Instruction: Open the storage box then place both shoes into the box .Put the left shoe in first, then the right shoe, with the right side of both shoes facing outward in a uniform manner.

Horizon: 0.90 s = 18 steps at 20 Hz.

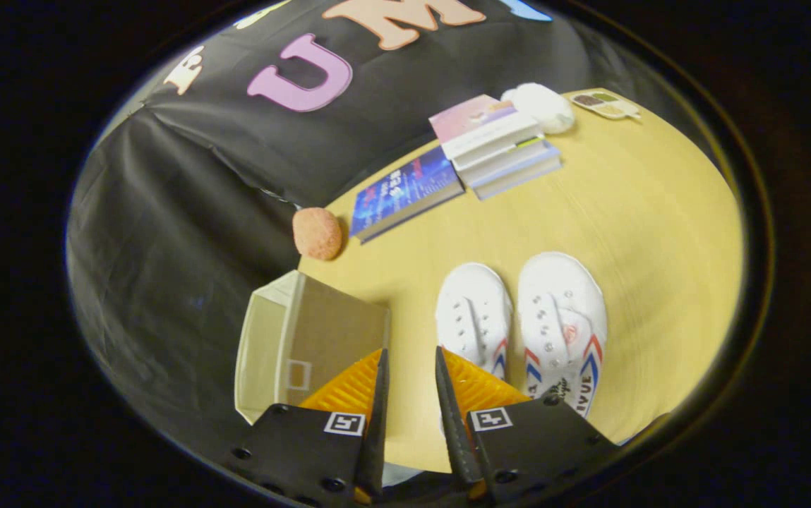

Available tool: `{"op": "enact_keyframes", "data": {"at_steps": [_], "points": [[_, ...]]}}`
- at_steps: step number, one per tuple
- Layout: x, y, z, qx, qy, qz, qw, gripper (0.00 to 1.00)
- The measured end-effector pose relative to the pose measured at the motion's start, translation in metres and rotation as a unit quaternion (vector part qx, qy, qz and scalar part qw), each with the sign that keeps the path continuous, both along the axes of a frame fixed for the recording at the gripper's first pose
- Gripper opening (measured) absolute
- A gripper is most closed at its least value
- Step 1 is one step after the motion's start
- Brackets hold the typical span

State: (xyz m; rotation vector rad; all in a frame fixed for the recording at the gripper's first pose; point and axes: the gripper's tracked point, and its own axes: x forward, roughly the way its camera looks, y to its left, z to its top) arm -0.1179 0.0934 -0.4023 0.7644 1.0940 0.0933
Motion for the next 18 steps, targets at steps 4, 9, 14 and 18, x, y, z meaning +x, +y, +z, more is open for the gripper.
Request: {"op": "enact_keyframes", "data": {"at_steps": [4,9,14,18], "points": [[-0.017,-0.005,-0.023,-0.005,0.03,-0.008,1.0,0.4],[-0.029,-0.016,-0.045,-0.028,0.055,-0.012,0.998,0.4],[-0.029,-0.022,-0.064,-0.045,0.081,-0.022,0.995,0.39],[-0.024,-0.013,-0.078,-0.05,0.105,-0.021,0.993,0.38]]}}
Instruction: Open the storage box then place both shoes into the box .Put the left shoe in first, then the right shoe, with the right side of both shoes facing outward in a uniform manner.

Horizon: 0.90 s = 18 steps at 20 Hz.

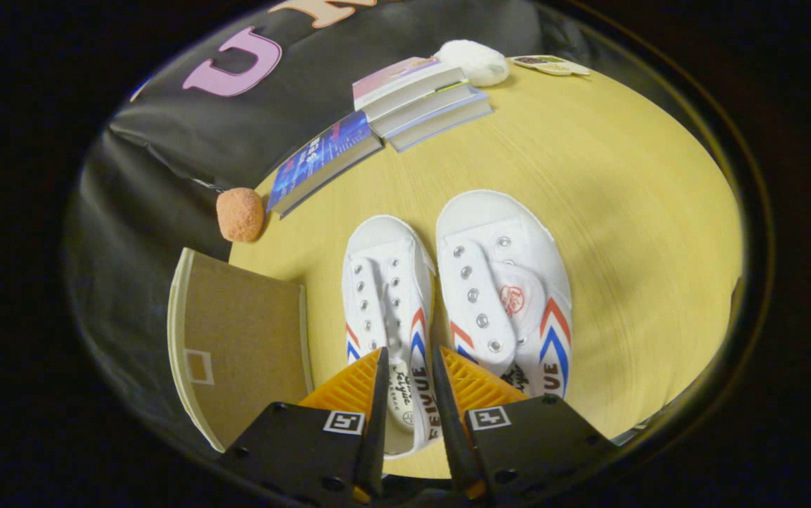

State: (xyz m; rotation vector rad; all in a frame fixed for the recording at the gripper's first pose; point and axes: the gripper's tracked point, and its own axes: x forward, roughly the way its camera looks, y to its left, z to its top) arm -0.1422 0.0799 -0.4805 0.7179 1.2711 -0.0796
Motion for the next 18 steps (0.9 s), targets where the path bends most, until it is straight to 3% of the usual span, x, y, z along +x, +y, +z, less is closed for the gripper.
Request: {"op": "enact_keyframes", "data": {"at_steps": [11,12,16,18], "points": [[0.001,0.006,-0.028,-0.036,0.035,0.007,0.999,0.32],[0.002,0.004,-0.022,-0.037,0.034,0.007,0.999,0.23],[0.002,-0.001,-0.014,-0.039,0.028,0.01,0.999,0.16],[0.001,-0.001,-0.016,-0.04,0.024,0.008,0.999,0.04]]}}
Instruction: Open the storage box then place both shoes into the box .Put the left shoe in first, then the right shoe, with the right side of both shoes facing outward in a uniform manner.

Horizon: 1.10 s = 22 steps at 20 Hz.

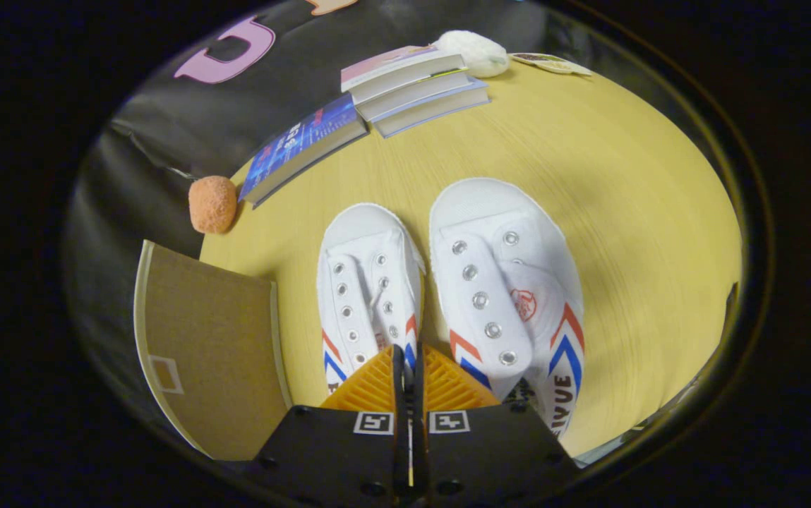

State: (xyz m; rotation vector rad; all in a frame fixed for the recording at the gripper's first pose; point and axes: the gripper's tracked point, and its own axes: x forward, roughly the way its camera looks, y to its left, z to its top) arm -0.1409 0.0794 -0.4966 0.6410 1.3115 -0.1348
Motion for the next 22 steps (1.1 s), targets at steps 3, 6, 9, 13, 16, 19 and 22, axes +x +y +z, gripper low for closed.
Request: {"op": "enact_keyframes", "data": {"at_steps": [3,6,9,13,16,19,22], "points": [[-0.004,0.01,0.004,0.029,0.006,-0.017,0.999,0.04],[-0.005,0.019,0.008,0.064,0.007,-0.047,0.997,0.03],[-0.004,0.021,0.017,0.085,0.008,-0.068,0.994,0.03],[-0.003,0.025,0.026,0.105,0.004,-0.085,0.991,0.03],[0.0,0.026,0.036,0.136,0.0,-0.113,0.984,0.03],[0.004,0.023,0.048,0.153,-0.008,-0.127,0.98,0.03],[0.016,0.021,0.066,0.181,-0.025,-0.148,0.972,0.03]]}}
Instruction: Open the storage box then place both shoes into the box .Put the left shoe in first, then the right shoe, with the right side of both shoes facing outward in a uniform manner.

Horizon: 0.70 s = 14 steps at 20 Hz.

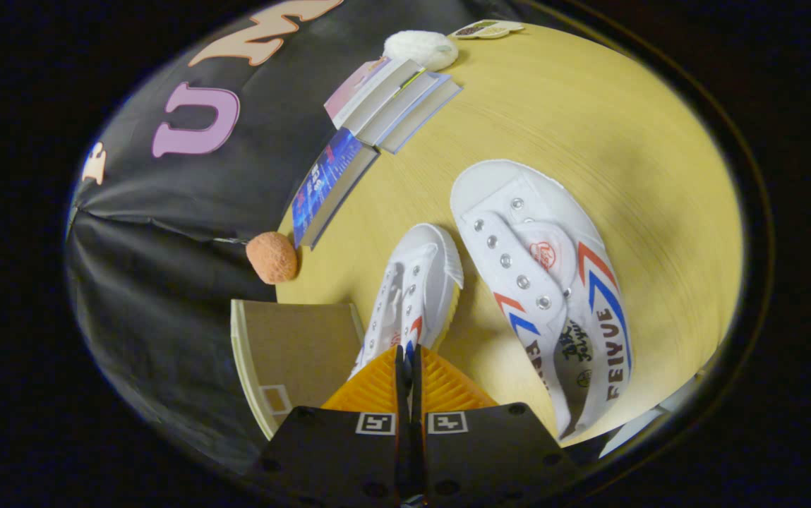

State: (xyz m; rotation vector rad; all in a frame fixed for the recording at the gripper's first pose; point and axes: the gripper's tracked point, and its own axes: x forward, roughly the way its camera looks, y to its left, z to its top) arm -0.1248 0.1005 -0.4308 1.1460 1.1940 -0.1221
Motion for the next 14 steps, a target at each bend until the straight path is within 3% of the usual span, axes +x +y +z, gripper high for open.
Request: {"op": "enact_keyframes", "data": {"at_steps": [4,14], "points": [[0.024,-0.006,0.02,0.029,-0.023,-0.03,0.999,0.02],[0.001,-0.007,-0.006,-0.031,0.0,0.025,0.999,0.02]]}}
